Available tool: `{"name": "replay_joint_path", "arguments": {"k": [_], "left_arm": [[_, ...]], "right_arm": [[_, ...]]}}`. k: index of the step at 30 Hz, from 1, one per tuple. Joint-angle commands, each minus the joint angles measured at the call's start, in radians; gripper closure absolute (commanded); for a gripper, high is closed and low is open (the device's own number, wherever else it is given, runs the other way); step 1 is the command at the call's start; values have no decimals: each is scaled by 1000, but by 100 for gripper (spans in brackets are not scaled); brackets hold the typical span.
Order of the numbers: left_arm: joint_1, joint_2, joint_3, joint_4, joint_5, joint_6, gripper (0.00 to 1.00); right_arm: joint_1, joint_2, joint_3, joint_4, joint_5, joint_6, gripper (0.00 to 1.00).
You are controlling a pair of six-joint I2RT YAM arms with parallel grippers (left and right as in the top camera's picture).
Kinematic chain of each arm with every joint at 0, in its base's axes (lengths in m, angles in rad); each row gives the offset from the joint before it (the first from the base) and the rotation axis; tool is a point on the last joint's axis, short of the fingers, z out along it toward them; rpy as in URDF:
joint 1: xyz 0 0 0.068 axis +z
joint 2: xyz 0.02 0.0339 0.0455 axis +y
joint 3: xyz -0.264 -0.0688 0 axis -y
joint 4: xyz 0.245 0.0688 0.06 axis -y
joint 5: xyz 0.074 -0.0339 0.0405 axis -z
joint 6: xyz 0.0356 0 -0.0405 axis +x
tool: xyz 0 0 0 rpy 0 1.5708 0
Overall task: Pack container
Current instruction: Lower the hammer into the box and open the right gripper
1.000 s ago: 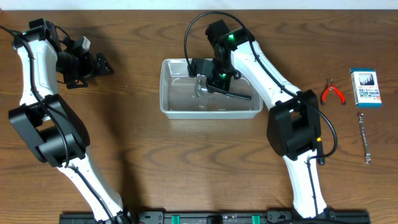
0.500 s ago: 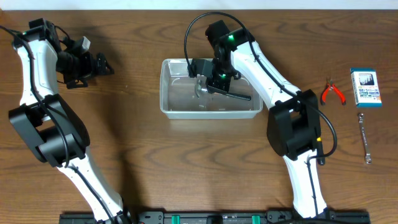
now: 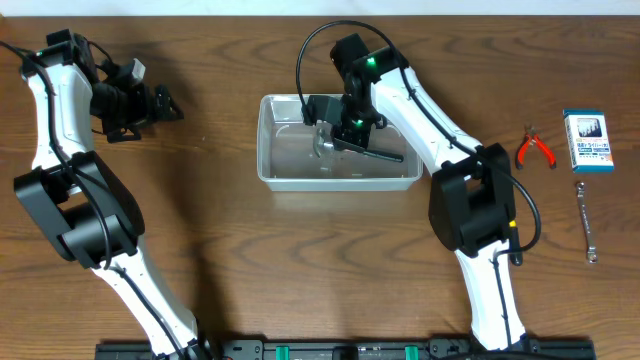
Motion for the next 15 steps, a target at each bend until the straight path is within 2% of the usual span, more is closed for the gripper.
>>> {"name": "replay_joint_path", "arguments": {"k": [1,15], "left_arm": [[2,-30,20,-3,-5,1,2],[2,-30,20,-2,-5,1,2]], "right_arm": [[2,27,-6,0,-23,13,99],[2,60,-6,5,-23,27,99]]}}
